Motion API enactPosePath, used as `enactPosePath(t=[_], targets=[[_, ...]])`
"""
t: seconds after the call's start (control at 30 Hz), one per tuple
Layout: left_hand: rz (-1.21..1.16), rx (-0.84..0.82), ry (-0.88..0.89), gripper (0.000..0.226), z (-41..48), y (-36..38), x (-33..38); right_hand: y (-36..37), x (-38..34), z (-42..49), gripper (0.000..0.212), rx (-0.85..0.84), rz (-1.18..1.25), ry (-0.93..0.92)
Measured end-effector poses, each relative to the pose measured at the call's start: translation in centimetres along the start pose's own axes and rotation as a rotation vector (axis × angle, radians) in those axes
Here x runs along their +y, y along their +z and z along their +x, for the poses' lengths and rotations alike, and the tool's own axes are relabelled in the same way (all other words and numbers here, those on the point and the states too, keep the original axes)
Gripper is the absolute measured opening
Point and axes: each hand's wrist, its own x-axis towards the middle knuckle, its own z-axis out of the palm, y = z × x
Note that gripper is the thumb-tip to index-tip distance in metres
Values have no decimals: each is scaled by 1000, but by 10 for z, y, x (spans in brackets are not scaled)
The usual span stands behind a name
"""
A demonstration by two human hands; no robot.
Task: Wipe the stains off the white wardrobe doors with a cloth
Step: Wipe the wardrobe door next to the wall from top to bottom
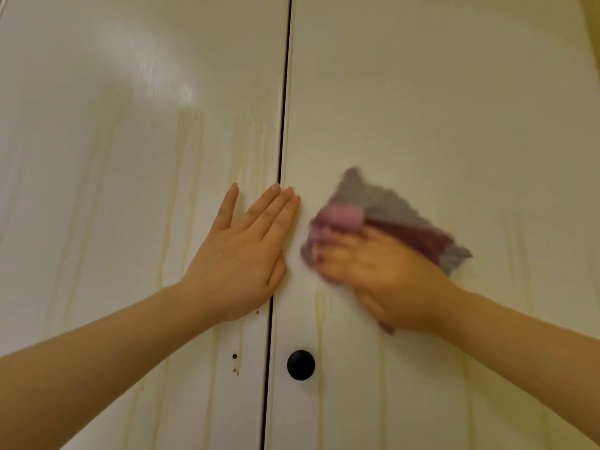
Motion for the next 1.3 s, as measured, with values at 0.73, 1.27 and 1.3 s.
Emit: enactPosePath(t=[0.73,1.27,1.3], targets=[[-21,-73,92,57,-13,-10,-4,-2,2,-6,40,-112,39,-85],[-45,15,89,54,-2,-5,7,-12,-14,-16,47,-190,5,-143],[-44,18,108,55,-1,-4,8,-19,-1,-17,38,-181,34,-45]])
